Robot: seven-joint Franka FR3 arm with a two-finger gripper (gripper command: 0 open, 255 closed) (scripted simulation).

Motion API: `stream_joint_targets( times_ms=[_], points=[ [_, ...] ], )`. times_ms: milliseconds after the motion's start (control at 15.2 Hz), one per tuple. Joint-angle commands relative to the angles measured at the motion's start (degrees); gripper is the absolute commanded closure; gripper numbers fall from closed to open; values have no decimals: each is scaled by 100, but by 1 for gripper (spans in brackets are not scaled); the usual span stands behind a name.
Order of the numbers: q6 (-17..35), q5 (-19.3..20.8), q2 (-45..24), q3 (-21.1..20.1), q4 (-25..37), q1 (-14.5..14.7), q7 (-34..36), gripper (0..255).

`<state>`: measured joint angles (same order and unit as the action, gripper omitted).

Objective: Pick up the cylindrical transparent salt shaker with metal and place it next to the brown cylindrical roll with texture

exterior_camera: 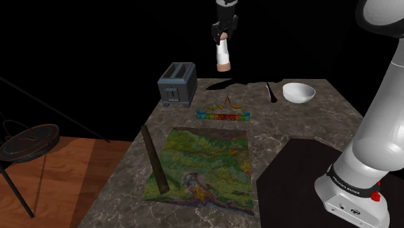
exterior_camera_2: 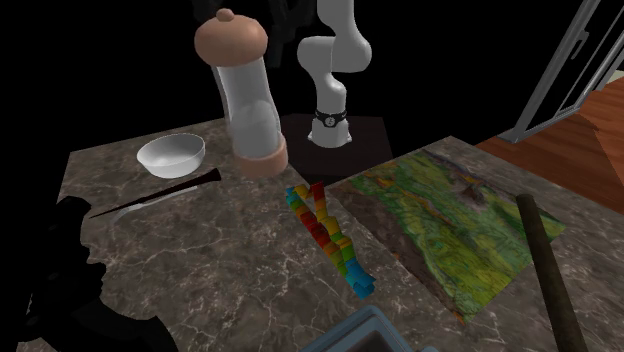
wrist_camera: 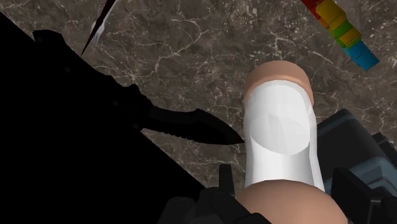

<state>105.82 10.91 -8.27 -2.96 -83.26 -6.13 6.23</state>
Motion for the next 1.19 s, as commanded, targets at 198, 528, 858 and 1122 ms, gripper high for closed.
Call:
stream_joint_targets(
  times_ms=[198, 528, 858, 1122],
  points=[
    [197, 203, -220, -209, -94, 342, 633, 255],
    [307, 419, -555, -396, -4, 716, 1263, 255],
    [334, 642, -1029, -544, 299, 1113, 1856, 255],
    [285, 817, -1509, -626, 710, 1455, 2287, 255]
  ],
)
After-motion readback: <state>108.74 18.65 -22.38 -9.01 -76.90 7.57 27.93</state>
